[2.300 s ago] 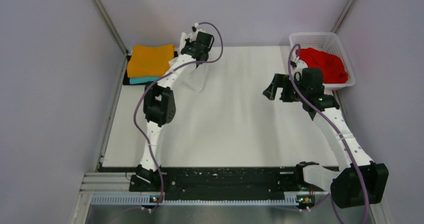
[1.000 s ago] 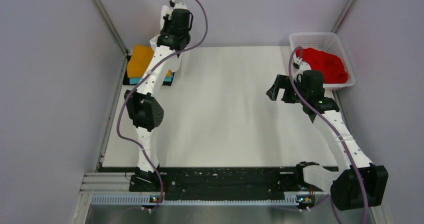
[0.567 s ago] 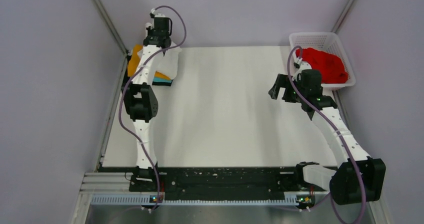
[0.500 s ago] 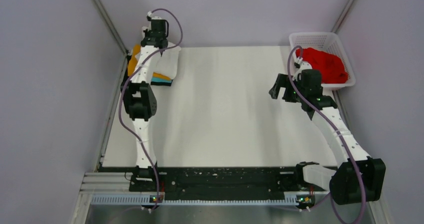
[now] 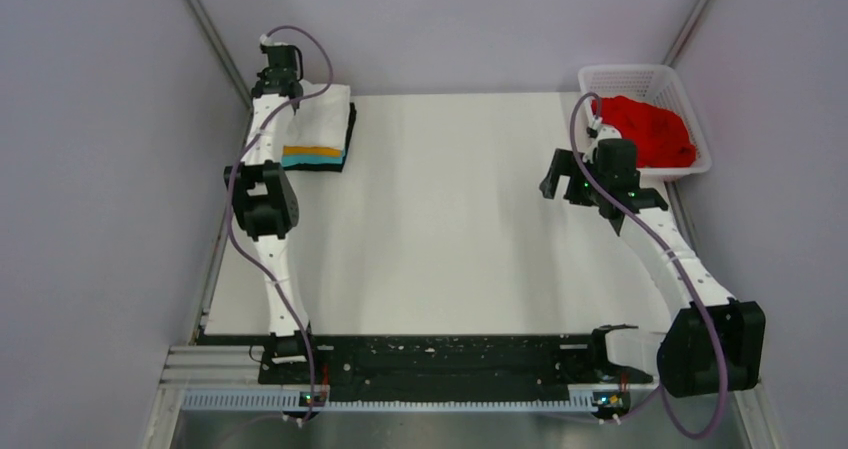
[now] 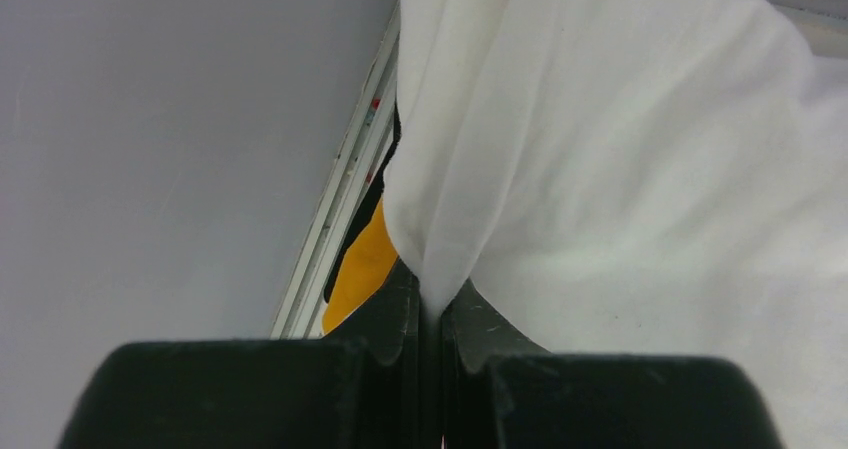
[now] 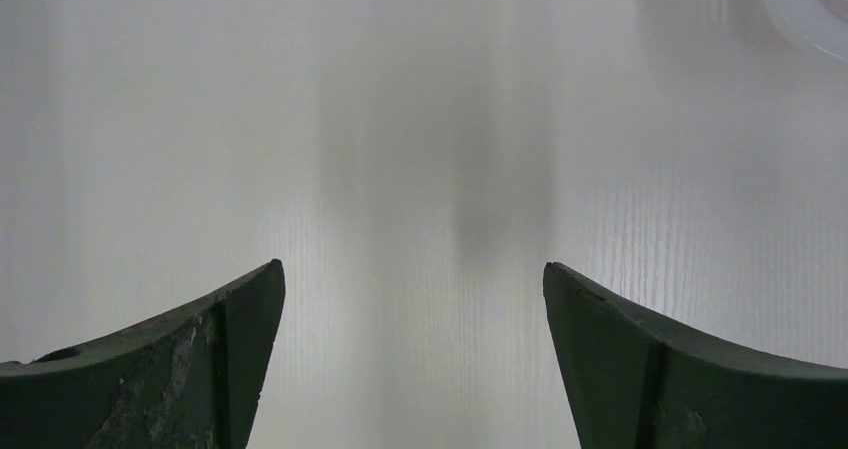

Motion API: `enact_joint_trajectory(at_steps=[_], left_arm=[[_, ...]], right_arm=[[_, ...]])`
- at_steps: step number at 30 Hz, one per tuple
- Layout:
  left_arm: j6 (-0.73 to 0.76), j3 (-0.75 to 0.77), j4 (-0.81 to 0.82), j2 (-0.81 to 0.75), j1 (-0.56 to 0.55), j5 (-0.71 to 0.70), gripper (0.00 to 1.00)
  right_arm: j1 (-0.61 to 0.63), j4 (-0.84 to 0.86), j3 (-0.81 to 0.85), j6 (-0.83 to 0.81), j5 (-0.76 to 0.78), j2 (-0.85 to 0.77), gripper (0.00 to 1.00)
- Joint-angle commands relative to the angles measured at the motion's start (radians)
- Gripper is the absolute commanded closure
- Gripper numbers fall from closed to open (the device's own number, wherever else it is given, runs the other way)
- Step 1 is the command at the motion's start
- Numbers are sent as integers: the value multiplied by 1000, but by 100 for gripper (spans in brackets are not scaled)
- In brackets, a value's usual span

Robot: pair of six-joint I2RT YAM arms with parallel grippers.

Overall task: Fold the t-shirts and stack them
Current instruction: Put the neatly folded tshirt into the corner of the board with the left arm

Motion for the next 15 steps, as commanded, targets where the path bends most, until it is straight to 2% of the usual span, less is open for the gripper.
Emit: enact_joint_trajectory(at_steps=[1, 2, 4, 5, 8, 15], left_arm=[[-17, 49, 36, 20, 16, -7, 84], [-21, 49, 34, 19, 18, -17, 69], [-37, 49, 31, 13, 20, -49, 21], [-57, 48, 29, 7, 20, -75, 10], [-85, 41, 28, -21, 20, -118, 2], [-173, -27, -14, -141, 19, -84, 1]], right_arm=[[-7, 40, 6, -10, 18, 30, 1], [-8, 39, 7, -11, 17, 35, 1], [-8, 39, 9, -11, 17, 32, 1], [-9, 39, 8, -9, 18, 29, 1], [-9, 40, 6, -12, 20, 13, 1], [-8, 39, 4, -7, -4, -1, 1]])
